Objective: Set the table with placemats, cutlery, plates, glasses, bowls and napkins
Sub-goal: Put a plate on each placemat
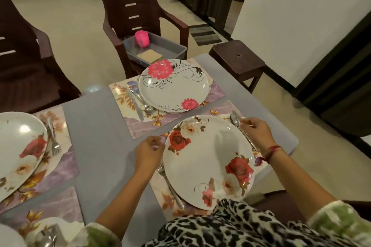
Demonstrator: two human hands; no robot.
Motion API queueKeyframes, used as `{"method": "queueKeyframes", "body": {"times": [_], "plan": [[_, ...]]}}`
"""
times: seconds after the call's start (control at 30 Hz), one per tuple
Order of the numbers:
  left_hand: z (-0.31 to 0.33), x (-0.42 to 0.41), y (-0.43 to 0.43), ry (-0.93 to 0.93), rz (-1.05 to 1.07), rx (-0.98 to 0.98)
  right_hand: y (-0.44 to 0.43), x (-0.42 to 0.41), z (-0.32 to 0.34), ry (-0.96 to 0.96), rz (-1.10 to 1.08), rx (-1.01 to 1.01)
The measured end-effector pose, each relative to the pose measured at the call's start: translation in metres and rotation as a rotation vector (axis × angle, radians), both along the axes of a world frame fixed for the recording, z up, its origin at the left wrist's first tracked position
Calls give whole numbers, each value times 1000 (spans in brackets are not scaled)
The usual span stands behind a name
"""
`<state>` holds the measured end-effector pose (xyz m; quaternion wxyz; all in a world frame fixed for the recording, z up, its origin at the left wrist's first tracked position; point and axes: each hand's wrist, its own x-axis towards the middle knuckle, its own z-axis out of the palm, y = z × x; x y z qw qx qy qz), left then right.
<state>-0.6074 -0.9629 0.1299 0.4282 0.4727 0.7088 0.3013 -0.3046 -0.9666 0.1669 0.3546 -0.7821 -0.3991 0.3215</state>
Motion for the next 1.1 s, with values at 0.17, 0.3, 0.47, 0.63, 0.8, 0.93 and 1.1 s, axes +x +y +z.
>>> {"method": "queueKeyframes", "body": {"times": [0.17,0.3,0.47,0.63,0.8,0.93,1.1], "plan": [[13,26,21,-94,67,153,39,2,22,76,160,104],[22,68,45,-58,113,261,77,28,18,119,255,157],[17,146,78,-7,163,323,134,88,-6,166,378,199],[-1,235,89,82,249,256,181,167,-19,262,486,147],[6,307,82,96,275,224,204,225,-15,371,528,105],[18,342,87,69,279,258,214,247,-10,404,584,76],[27,366,106,-65,301,286,213,264,-1,412,644,24]]}}
